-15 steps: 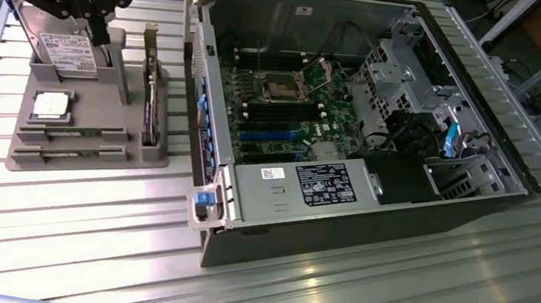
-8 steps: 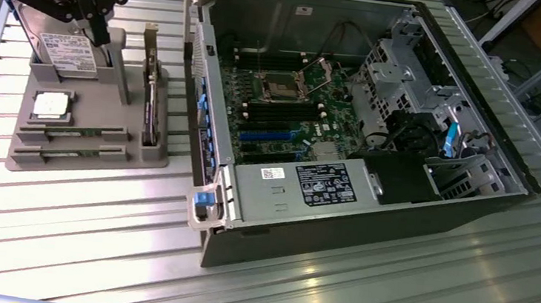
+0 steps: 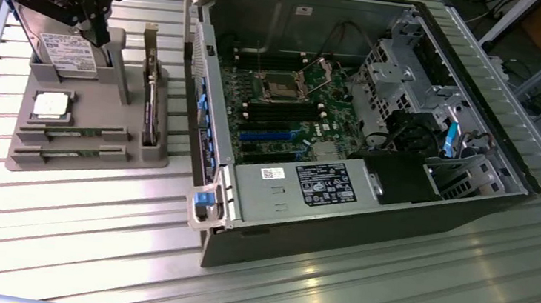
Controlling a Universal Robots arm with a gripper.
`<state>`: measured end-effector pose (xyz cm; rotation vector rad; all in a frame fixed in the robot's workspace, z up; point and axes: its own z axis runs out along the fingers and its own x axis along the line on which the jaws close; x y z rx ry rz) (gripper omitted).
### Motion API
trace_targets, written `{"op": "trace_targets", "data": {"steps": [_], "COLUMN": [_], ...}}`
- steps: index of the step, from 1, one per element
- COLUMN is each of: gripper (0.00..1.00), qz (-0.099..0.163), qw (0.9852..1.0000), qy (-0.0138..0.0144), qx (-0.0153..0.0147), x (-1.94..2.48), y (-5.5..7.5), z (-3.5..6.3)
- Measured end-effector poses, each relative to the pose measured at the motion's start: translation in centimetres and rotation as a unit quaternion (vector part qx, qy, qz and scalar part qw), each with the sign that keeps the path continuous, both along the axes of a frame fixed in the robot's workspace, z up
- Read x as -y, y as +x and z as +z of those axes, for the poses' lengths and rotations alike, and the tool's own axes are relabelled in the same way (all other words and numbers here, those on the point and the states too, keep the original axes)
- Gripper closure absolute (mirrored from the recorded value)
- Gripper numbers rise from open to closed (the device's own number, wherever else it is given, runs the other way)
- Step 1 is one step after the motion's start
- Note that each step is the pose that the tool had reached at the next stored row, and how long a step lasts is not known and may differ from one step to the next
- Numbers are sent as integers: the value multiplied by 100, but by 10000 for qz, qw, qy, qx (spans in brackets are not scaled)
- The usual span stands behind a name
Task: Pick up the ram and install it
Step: 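Pick up the ram and move it above insertion slot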
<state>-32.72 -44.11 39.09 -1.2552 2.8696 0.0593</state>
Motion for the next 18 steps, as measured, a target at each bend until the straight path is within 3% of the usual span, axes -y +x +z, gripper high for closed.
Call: {"op": "trace_targets", "data": {"steps": [2, 6, 10, 12, 16, 18], "gripper": [90, 90, 90, 90, 90, 90], "qz": [318, 789, 1213, 1476, 2124, 2281], "qw": [9995, 9969, 9926, 9890, 9772, 9736], "qy": [-3, -9, -15, -18, -25, -27], "qx": [0, 0, 0, 0, 0, 0], "x": [0, 0, 0, 0, 0, 0], "y": [0, 0, 0, 0, 0, 0], "z": [0, -1, 0, 0, 0, 0]}}
